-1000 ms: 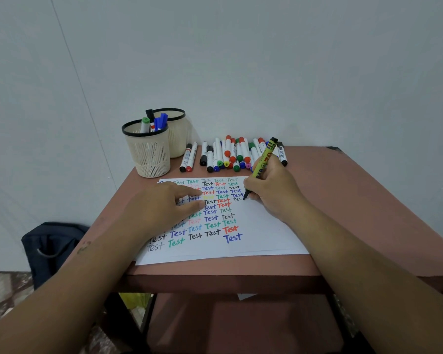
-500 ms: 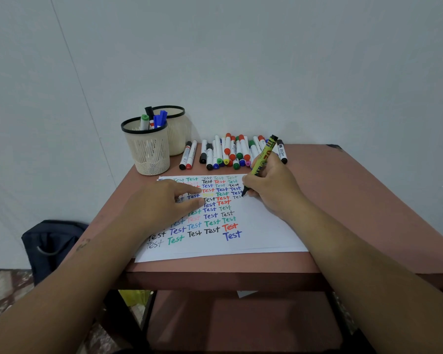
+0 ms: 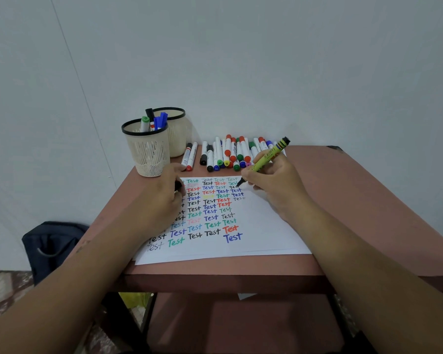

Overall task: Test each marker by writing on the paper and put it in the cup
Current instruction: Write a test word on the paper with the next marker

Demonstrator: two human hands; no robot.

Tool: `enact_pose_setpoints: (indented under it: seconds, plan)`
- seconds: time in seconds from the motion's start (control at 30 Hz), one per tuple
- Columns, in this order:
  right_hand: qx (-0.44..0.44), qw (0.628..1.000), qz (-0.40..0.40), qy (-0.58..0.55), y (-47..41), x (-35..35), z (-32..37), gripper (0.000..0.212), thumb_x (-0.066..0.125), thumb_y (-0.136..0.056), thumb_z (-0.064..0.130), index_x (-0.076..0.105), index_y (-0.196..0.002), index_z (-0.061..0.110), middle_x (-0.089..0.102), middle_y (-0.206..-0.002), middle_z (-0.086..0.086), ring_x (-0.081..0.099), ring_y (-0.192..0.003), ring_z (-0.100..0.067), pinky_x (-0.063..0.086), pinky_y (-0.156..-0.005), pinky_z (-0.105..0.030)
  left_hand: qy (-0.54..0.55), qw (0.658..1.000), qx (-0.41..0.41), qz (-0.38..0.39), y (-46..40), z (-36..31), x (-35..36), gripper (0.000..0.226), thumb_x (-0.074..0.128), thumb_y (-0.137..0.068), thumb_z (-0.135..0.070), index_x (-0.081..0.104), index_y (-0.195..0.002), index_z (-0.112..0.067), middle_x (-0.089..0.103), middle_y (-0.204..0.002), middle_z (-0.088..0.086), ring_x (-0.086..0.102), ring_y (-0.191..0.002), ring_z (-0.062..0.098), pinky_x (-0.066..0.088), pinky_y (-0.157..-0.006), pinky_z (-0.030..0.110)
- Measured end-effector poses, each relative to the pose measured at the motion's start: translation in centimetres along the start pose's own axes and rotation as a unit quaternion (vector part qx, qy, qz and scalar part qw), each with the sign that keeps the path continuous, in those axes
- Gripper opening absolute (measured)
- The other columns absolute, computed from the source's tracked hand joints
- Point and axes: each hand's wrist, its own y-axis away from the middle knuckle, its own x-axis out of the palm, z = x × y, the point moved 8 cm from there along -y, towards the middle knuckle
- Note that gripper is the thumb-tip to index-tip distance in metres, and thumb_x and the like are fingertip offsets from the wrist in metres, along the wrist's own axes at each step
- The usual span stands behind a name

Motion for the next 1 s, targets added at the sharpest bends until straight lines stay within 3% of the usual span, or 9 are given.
enact_pose_setpoints:
  seconds: [0.07, 0.13, 0.23, 0.33, 0.4, 0.47, 0.6, 0.7, 1.0]
  plan:
    - [-0.011, 0.998, 0.020, -0.056, 0.1, 0.3, 0.4, 0.023, 0.076, -0.086, -0.006, 0.065, -0.096, 0.012, 0.072, -0.096, -0.016, 0.072, -0.090, -0.025, 0.062, -0.079, -0.033, 0.011, 1.000, 0.003, -0.015, -0.3, 0.4, 0.1, 0.034, 0.047, -0.102, -0.003, 0.036, -0.130, -0.017, 0.058, -0.105, -0.010, 0.056, -0.091, 0.009, 0.046, -0.076, 0.024]
    - [-0.007, 0.991, 0.055, -0.121, 0.4, 0.9, 0.7, 0.017, 0.067, -0.090, -0.012, 0.066, -0.091, 0.004, 0.068, -0.097, -0.023, 0.072, -0.093, -0.031, 0.063, -0.082, -0.034, 0.013, 0.999, -0.026, -0.013, -0.4, 0.8, -0.1, 0.023, 0.053, -0.103, -0.013, 0.046, -0.122, -0.022, 0.057, -0.113, -0.013, 0.053, -0.102, 0.009, 0.043, -0.080, 0.023]
    - [-0.002, 0.977, 0.100, -0.189, 1.0, 1.3, 1.2, 0.020, 0.059, -0.093, -0.015, 0.069, -0.088, 0.001, 0.069, -0.099, -0.024, 0.073, -0.095, -0.034, 0.064, -0.083, -0.034, -0.029, 0.999, 0.000, -0.021, -0.4, 0.3, -0.5, 0.031, 0.059, -0.101, -0.018, 0.060, -0.130, -0.028, 0.061, -0.117, -0.013, 0.054, -0.105, 0.007, 0.038, -0.080, 0.013]
    - [-0.010, 0.973, 0.129, -0.192, 1.5, 1.8, 1.6, 0.020, 0.064, -0.089, -0.015, 0.073, -0.090, 0.003, 0.073, -0.098, -0.026, 0.074, -0.092, -0.037, 0.064, -0.083, -0.035, -0.040, 0.997, 0.058, -0.044, -0.2, -0.9, -0.9, 0.043, 0.064, -0.097, -0.013, 0.061, -0.136, -0.031, 0.067, -0.119, -0.008, 0.054, -0.104, 0.003, 0.036, -0.079, 0.002]
    - [-0.012, 0.975, 0.139, -0.173, 1.9, 2.2, 1.6, 0.020, 0.070, -0.084, -0.014, 0.074, -0.092, 0.004, 0.074, -0.098, -0.027, 0.075, -0.090, -0.037, 0.064, -0.081, -0.034, -0.016, 0.999, -0.004, -0.034, -0.3, -0.1, -1.0, 0.042, 0.063, -0.098, -0.021, 0.054, -0.137, -0.034, 0.064, -0.124, -0.012, 0.053, -0.114, 0.005, 0.035, -0.084, 0.008]
    - [-0.011, 0.978, 0.142, -0.153, 2.1, 2.5, 1.7, 0.023, 0.073, -0.080, -0.014, 0.076, -0.089, 0.007, 0.075, -0.097, -0.026, 0.076, -0.090, -0.037, 0.063, -0.080, -0.033, 0.013, 0.999, -0.044, -0.021, -0.3, 0.6, -0.7, 0.030, 0.064, -0.098, -0.027, 0.050, -0.124, -0.032, 0.061, -0.127, -0.015, 0.053, -0.120, 0.004, 0.040, -0.091, 0.020]
    - [-0.002, 0.978, 0.160, -0.132, 2.6, 2.9, 1.8, 0.023, 0.069, -0.084, -0.017, 0.076, -0.094, 0.002, 0.075, -0.100, -0.026, 0.076, -0.095, -0.037, 0.063, -0.082, -0.032, -0.027, 0.999, -0.020, -0.021, -0.2, 0.0, -0.9, 0.023, 0.063, -0.097, -0.035, 0.056, -0.117, -0.025, 0.063, -0.109, -0.012, 0.057, -0.100, 0.006, 0.046, -0.080, 0.019]
    - [0.007, 0.976, 0.174, -0.132, 2.8, 3.1, 1.8, 0.022, 0.065, -0.088, -0.017, 0.076, -0.096, 0.000, 0.075, -0.103, -0.027, 0.075, -0.098, -0.040, 0.063, -0.082, -0.032, -0.035, 0.999, 0.013, -0.037, -0.1, -0.7, -1.1, 0.022, 0.064, -0.097, -0.032, 0.063, -0.116, -0.021, 0.055, -0.091, -0.021, 0.052, -0.088, -0.007, 0.038, -0.069, 0.008]
    - [0.013, 0.975, 0.195, -0.106, 3.1, 3.7, 1.6, 0.024, 0.071, -0.085, -0.013, 0.081, -0.096, 0.006, 0.076, -0.105, -0.024, 0.074, -0.104, -0.039, 0.062, -0.090, -0.037, -0.060, 0.994, 0.079, -0.051, 1.1, -3.3, -2.2, 0.019, 0.069, -0.095, -0.028, 0.068, -0.113, -0.021, 0.049, -0.078, -0.021, 0.045, -0.085, -0.021, 0.034, -0.066, 0.003]
